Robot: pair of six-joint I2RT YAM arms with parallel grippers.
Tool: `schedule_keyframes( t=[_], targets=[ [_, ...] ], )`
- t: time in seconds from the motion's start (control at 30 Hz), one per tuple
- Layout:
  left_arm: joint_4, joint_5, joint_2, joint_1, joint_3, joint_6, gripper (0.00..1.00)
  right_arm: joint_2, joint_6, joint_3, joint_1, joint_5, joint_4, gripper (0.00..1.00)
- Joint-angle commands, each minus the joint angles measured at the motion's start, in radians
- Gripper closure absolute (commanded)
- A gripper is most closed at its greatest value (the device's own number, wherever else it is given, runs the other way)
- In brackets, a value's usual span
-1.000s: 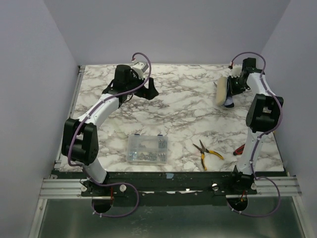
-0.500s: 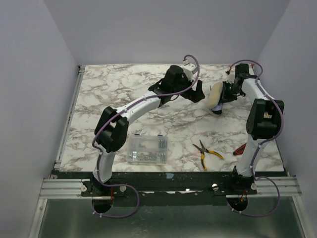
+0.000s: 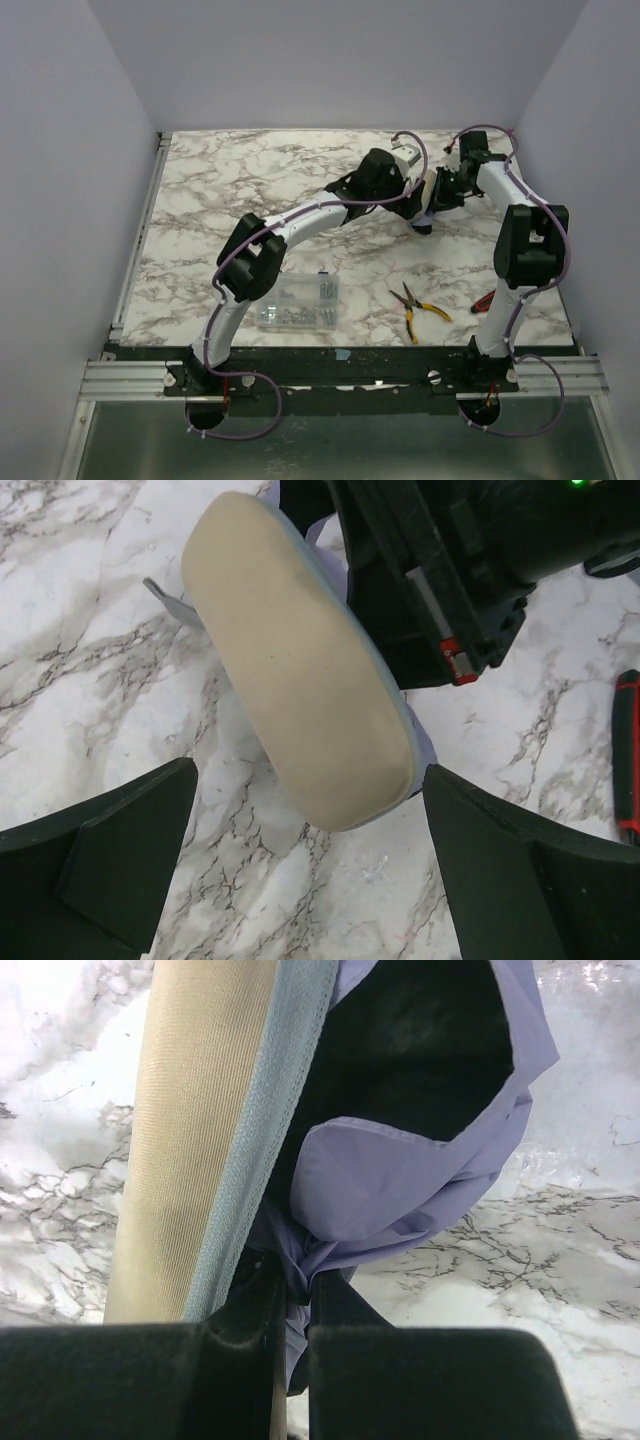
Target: Open the umbrella
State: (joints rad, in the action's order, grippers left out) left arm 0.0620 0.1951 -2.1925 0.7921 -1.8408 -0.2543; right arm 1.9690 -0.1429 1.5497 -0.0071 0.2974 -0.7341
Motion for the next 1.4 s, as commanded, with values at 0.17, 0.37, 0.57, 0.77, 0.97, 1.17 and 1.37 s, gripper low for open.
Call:
schedule_keyframes(
  t=[0.17, 0.37, 0.57, 0.77, 0.97, 1.17, 1.37],
  targets=[
    [0.061, -0.07, -0.045, 0.016, -0.024, 0.019, 0.02, -0.076, -0.027, -0.011, 0.035, 0.084, 0.017, 0.99],
    [0.12, -0.158, -0.039, -0.01, -0.007, -0.025, 0.06, -0.101, 0.053, 0.007, 0.036, 0.142, -0.042, 0.99],
    [0.1, -0.144, 0.011, -0.071, 0.091, -0.095, 0.11, -0.138, 0.127, -0.001, 0.034, 0.133, -0.085, 0.99],
    [0.084, -0.074, 0.027, -0.098, 0.138, -0.102, 0.14, -0.157, 0.162, 0.023, 0.03, 0.241, -0.088, 0.99],
    [0.076, -0.054, 0.026, -0.102, 0.147, -0.11, 0.14, -0.144, 0.174, 0.12, 0.013, 0.291, -0.128, 0.99],
    [0.04, -0.012, 0.094, -0.124, 0.173, -0.1, 0.02, -0.176, 0.146, 0.157, -0.01, 0.443, -0.042, 0.99],
    [-0.002, 0.075, 0.323, -0.223, 0.285, -0.113, 0.02, -0.115, 0.117, 0.248, 0.056, 0.478, -0.009, 0.99]
  ],
)
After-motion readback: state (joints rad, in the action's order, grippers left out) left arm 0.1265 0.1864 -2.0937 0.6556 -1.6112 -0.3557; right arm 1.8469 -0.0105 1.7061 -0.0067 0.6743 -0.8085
